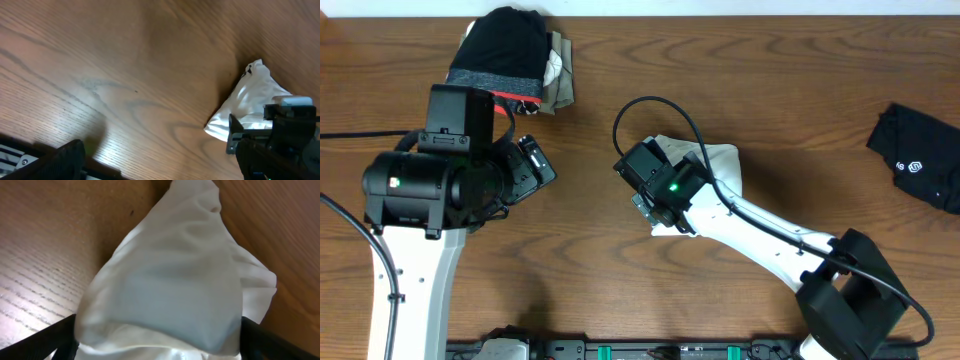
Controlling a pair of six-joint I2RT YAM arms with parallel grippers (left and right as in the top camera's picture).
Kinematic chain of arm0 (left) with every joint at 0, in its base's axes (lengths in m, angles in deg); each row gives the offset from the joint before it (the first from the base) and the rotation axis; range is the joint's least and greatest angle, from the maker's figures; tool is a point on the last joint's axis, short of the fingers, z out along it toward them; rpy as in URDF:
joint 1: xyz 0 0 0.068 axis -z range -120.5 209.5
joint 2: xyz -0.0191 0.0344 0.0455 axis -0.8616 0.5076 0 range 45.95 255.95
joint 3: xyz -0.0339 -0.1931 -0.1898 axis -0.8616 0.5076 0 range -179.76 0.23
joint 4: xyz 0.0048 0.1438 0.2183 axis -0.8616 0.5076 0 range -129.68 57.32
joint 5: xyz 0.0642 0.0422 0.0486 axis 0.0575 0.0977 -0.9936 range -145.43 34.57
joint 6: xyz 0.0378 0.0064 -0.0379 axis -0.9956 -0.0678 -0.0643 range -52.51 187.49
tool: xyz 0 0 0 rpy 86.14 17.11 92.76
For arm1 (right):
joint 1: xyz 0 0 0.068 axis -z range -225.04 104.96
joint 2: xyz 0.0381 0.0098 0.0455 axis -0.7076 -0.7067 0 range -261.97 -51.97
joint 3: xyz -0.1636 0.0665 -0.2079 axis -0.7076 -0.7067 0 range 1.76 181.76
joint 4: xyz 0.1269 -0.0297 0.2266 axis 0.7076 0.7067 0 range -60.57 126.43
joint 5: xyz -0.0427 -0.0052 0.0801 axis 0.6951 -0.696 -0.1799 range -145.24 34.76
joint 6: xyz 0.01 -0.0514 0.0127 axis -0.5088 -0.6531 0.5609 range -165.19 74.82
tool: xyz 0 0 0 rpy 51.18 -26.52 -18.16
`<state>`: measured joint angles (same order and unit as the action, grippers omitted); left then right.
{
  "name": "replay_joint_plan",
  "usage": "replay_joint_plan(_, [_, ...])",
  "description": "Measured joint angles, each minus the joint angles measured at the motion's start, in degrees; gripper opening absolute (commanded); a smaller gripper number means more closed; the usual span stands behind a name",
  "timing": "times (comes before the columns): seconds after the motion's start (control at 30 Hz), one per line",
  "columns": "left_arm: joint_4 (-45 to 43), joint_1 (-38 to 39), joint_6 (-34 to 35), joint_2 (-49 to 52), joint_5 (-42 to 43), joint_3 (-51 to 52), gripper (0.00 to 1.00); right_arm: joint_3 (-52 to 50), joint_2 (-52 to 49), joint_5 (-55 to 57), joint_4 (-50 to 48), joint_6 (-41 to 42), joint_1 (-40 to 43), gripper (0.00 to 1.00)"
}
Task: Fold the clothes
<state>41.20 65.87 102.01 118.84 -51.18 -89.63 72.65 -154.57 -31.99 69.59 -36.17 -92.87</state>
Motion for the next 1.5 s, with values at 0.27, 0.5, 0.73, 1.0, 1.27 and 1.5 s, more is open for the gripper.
replay_joint_plan(0.27, [-0.07,0.00,0.00,0.00,0.00,0.07,0.98,0.00,-1.64,0.37,-1.66,1.16,2.84,0.65])
replay_joint_plan(0.5, [-0.07,0.00,0.00,0.00,0.00,0.07,0.98,0.00,-1.66,-0.61,-2.38,1.18,9.01,0.35])
replay_joint_plan(0.73, [-0.07,0.00,-0.02,0.00,0.00,0.07,0.98,0.00,-1.66,-4.00,-4.13,0.81,14.67,0.16])
replay_joint_plan(1.0, [-0.07,0.00,-0.24,0.00,0.00,0.07,0.98,0.00,-1.66,-5.22,-5.64,0.81,18.91,0.22])
replay_joint_plan(1.27, [-0.07,0.00,-0.46,0.00,0.00,0.07,0.98,0.00,-1.66,-4.26,-4.90,0.87,22.45,0.32])
replay_joint_plan(1.5, [-0.07,0.00,-0.46,0.00,0.00,0.07,0.98,0.00,-1.66,2.47,0.66,4.20,25.11,0.58])
